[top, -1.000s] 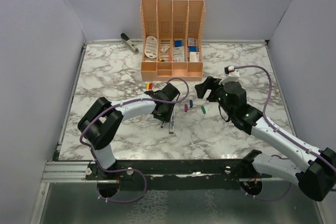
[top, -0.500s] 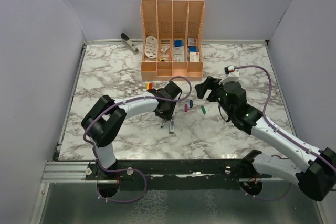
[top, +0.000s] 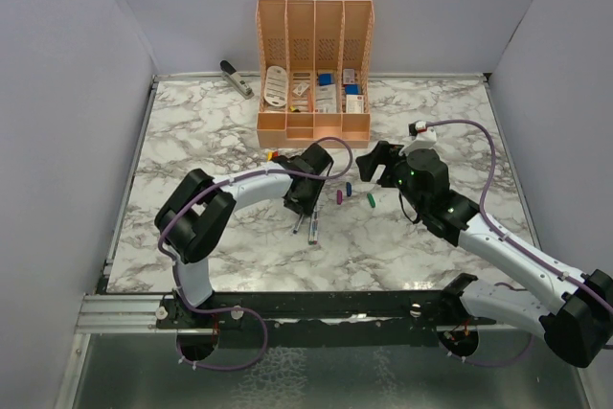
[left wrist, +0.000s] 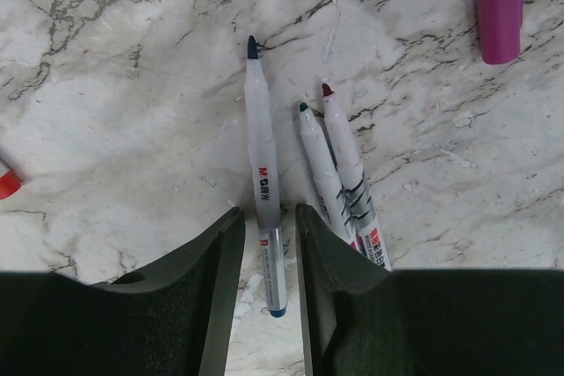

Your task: Insert the pens into the pen caps

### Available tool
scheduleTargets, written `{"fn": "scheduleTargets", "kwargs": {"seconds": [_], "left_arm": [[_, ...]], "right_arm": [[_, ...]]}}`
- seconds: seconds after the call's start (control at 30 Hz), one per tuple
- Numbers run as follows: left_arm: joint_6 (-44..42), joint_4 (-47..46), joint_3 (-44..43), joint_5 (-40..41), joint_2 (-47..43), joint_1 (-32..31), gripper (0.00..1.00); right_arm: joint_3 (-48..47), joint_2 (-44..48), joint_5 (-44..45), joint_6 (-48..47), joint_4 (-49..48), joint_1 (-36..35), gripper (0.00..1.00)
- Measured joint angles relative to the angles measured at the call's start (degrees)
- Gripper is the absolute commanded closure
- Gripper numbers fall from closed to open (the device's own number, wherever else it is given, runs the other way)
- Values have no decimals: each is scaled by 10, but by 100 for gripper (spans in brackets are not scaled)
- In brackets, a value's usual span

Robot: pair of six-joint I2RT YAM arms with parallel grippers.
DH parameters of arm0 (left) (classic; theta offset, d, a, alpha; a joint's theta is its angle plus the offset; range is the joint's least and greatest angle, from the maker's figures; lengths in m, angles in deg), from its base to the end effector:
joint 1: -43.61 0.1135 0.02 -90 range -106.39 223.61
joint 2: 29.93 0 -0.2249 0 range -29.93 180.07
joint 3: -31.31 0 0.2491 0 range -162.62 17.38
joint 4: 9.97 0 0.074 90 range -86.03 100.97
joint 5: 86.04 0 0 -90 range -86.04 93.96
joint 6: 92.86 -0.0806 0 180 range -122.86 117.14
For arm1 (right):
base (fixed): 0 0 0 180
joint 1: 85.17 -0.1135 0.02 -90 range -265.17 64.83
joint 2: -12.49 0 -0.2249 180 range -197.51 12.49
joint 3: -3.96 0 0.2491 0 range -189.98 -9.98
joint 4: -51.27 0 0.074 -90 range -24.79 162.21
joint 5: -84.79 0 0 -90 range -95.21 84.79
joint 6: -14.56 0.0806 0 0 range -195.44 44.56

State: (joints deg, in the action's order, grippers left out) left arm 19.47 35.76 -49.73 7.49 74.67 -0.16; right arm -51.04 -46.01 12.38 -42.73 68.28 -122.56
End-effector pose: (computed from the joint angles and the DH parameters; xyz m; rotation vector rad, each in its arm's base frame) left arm 0.2631 -0.2452 0.0871 0.5050 2.7522 -0.2066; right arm 0.2471 0.1582 0.2372 0.1285 1.9427 0.5259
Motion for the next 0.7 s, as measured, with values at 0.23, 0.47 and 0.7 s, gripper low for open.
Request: {"fn": "scheduleTargets", "kwargs": {"seconds": [0.23,0.47,0.7], "left_arm": [[-20,16,-13,-18,9,26,67],[-37,28,-24,-27,17,32,68],[-54,40,-34,-32,25,34,69]], "right_arm": [[0,0,2,0,0,0,21],[0,0,4,0,0,0,21],[0,-5,11,0,0,0,21]]}}
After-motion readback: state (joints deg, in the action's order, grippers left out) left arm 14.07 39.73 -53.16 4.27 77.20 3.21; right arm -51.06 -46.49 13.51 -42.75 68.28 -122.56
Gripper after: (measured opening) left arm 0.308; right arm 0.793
